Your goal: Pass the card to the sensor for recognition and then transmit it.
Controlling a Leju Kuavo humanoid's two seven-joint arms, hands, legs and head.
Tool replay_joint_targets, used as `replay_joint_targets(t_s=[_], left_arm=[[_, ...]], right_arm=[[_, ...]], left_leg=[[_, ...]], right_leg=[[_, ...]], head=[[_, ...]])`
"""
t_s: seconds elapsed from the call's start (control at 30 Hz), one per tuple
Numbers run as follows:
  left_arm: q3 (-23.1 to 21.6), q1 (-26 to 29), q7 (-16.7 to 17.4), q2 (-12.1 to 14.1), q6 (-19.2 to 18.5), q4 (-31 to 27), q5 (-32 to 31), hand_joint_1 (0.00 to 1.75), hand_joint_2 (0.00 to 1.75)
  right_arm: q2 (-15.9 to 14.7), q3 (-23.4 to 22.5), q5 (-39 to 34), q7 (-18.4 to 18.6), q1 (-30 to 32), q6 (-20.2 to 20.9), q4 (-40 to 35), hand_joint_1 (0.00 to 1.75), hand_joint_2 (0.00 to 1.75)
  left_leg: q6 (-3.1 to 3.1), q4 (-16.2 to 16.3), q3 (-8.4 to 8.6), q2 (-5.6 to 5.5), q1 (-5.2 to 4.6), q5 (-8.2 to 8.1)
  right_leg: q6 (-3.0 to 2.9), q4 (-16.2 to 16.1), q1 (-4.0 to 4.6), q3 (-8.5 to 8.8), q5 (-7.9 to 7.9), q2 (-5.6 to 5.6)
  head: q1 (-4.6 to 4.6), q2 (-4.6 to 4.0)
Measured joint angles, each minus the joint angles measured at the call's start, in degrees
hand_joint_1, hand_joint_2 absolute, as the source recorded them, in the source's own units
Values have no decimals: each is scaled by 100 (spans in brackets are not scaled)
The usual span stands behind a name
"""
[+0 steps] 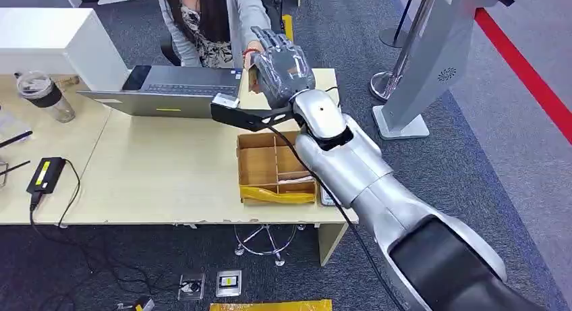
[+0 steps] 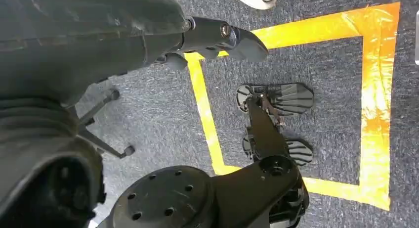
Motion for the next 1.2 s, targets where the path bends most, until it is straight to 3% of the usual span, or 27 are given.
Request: replay_joint_targets(t_s=[0.03, 0.07, 0.1, 0.47, 0.7, 0.8, 0.93, 1.1, 1.2], left_arm=[[-15, -5, 7, -2, -2, 0, -2, 0, 0], [-48, -13, 17, -9, -7, 0, -4, 0, 0], [-57, -16, 20, -11, -7, 0, -7, 0, 0], [-92, -27, 20, -33, 11, 0, 6, 0, 0], [-94, 12, 20, -46, 31, 0, 92, 0, 0], [-94, 52, 20, -46, 28, 0, 133, 0, 0], [-96, 93, 20, -31, 9, 0, 157, 0, 0], [-96, 193, -7, 15, 4, 0, 219, 0, 0], [-96, 256, -46, 31, 11, 2, 267, 0, 0]], right_arm=[[11, 0, 9, 7, -1, -7, 46, 175, 175], [17, 0, 44, 24, -8, -20, 105, 0, 175], [26, 0, 81, 37, -19, -29, 171, 0, 0], [44, 2, 273, 17, -23, -98, 444, 0, 0], [-127, -262, -227, 18, -21, -352, 538, 0, 0], [-419, -432, -478, -13, -6, -293, 571, 0, 0], [-960, -783, -838, 210, 0, -63, 614, 0, 0], [-2057, -1327, -1292, 267, 29, 116, 708, 0, 0], [-2674, -1602, -1193, 435, 137, 46, 765, 0, 0]], left_leg=[[0, 0, 0, 0, 0, 0], [0, 0, 0, 0, 0, 0], [0, 0, 0, 0, 0, 0], [0, 0, 0, 0, 0, 0], [0, 1, 1, 0, -1, 0], [0, 3, 2, 0, -3, 0], [1, 6, 3, -1, -10, 0], [3, 8, -4, -16, -11, -2], [9, 9, -5, -11, -11, -6]], right_leg=[[0, 0, 0, -1, 0, 0], [0, 0, 0, 0, 0, 0], [0, 0, 0, 0, 0, 0], [0, 0, 0, -1, 0, 1], [0, -2, -1, -2, 0, -3], [1, -3, -4, -1, 1, -3], [3, -6, -11, -5, 3, -4], [4, -14, -12, -1, 3, -17], [4, -17, -13, -7, 3, -14]], head=[[-2, 0], [-2, 0], [-2, 0], [-2, 0], [-2, 0], [0, 0], [-4, 0], [0, 0], [0, 0]])
